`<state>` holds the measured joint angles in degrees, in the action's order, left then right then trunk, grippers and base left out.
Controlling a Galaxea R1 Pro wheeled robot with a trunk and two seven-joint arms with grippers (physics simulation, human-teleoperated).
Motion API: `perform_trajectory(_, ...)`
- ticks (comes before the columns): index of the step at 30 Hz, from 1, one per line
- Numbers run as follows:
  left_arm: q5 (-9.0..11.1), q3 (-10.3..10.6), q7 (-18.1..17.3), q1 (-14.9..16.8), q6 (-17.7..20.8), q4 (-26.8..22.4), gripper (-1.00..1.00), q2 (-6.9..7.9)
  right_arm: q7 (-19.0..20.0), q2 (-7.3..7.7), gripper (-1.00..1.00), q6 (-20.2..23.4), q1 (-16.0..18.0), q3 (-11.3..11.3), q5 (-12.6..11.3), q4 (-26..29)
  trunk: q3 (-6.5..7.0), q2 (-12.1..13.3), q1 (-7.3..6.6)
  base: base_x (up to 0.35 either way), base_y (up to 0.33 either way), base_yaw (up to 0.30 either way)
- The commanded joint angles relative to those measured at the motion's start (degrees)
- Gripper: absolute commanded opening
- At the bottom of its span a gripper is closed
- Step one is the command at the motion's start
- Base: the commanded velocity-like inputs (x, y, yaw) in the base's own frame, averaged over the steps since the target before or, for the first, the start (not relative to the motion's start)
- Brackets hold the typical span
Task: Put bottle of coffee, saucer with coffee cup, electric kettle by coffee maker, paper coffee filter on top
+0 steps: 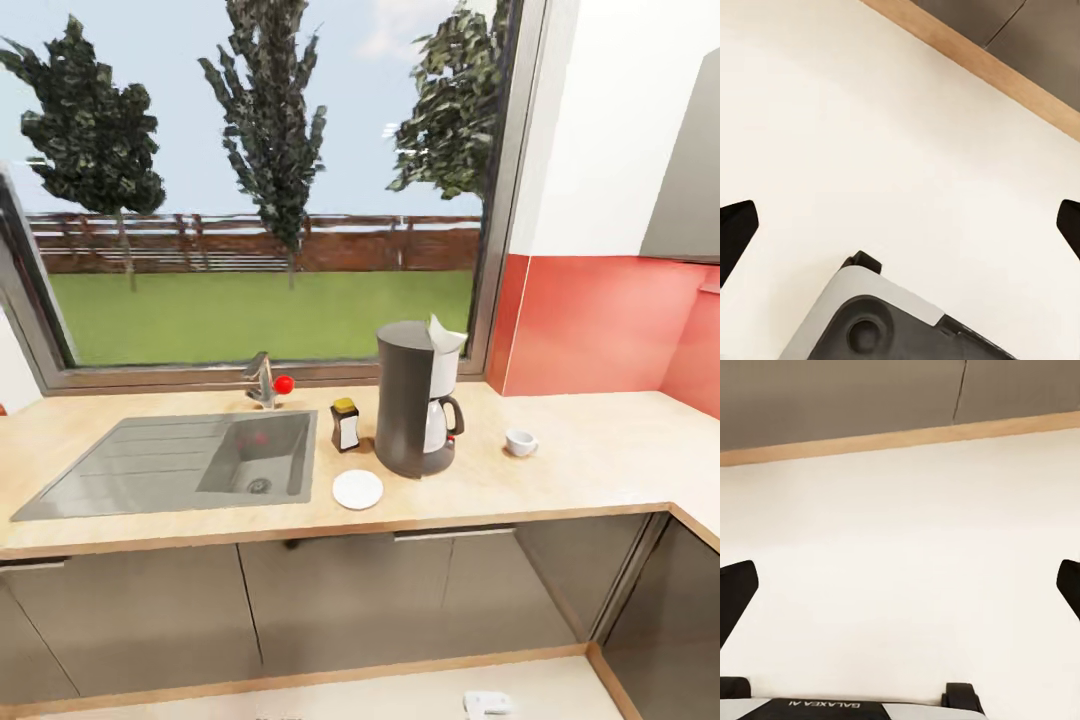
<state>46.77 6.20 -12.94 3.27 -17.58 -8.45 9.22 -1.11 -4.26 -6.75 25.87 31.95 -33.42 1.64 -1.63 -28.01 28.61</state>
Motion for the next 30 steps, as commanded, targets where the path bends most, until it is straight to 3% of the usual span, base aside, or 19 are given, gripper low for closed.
perform_trajectory(1, 0.62, 0.48, -0.25, 0.07, -0.17, 0.10, 1.00, 0.03, -0.12, -0.03, 1.00, -0.22, 0.06, 0.48, -0.50, -0.07, -0.12, -0.12, 0.03, 0.000, 0.302, 0.275)
perform_trajectory(23, 0.63, 0.43, -0.25, 0.07, -0.26, 0.10, 1.00, 0.03, -0.12, -0.04, 1.00, -0.19, 0.06, 0.48, -0.50, -0.11, -0.12, -0.12, 0.03, -0.022, 0.303, 0.278)
perform_trajectory(30, 0.62, 0.47, -0.25, 0.07, -0.26, 0.10, 1.00, 0.06, -0.12, 0.03, 1.00, -0.19, 0.06, 0.48, -0.50, -0.09, -0.12, -0.12, 0.03, -0.107, 0.303, 0.113)
